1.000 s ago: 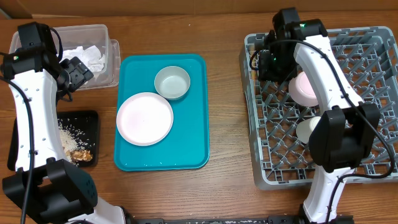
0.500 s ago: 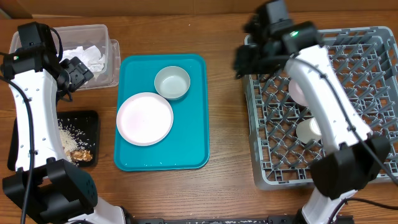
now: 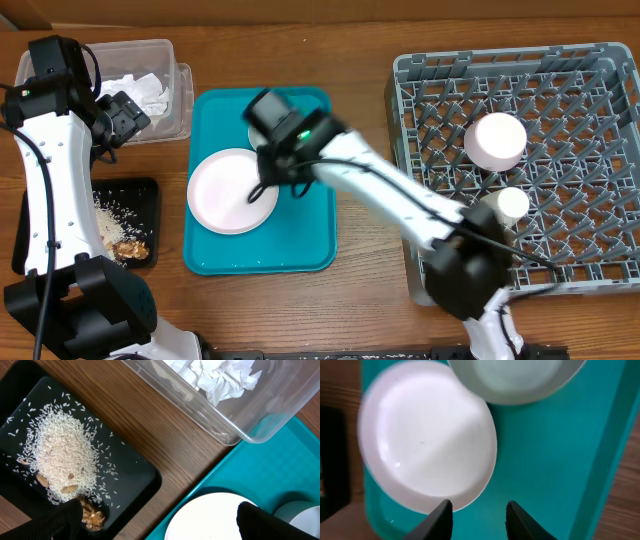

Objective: Sort waste into correct bins and load items into the dishwasher
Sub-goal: 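Reach the right gripper to the white plate and grasp its rim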

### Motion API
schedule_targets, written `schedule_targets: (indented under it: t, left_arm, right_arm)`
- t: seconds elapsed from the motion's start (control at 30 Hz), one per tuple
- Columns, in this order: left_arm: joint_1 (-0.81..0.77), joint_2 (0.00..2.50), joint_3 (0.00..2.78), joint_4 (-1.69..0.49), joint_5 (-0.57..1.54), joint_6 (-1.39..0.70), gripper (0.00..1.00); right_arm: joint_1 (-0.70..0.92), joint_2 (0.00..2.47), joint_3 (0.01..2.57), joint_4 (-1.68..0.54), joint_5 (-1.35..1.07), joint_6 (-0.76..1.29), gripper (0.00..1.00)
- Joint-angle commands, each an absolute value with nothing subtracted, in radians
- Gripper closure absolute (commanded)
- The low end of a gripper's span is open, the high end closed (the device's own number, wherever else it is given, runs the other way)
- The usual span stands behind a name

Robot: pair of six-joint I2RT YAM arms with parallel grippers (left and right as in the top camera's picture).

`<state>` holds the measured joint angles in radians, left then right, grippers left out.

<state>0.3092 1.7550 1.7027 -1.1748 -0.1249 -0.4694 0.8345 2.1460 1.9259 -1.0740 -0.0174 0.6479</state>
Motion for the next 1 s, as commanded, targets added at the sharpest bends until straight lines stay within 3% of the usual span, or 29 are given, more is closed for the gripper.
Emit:
schedule_targets:
  t: [0.0,0.43,0.57,0.97]
  left_arm:
    - [0.307,1.745,1.718,-1.174,-0.138,-0.479,0.00]
    - [0.307,1.745,1.718,-1.174,-0.138,-0.479,0.00]
    - [0.307,1.745,1.718,-1.174,-0.138,-0.479,0.00]
    - [0.307,1.745,1.718,-1.174,-0.138,-0.479,0.00]
  right_arm:
    - [0.860,2.220,1.932,-1.075,0.054,0.791,0.63]
    - [0.878,2.334,1.931,-1.063,-0.023,0.839,0.67]
    - [0.878,2.334,1.931,-1.077,-0.025,0.839,0.96]
    - [0.867,2.241,1.932,-1.300,0.081,0.830,0.96]
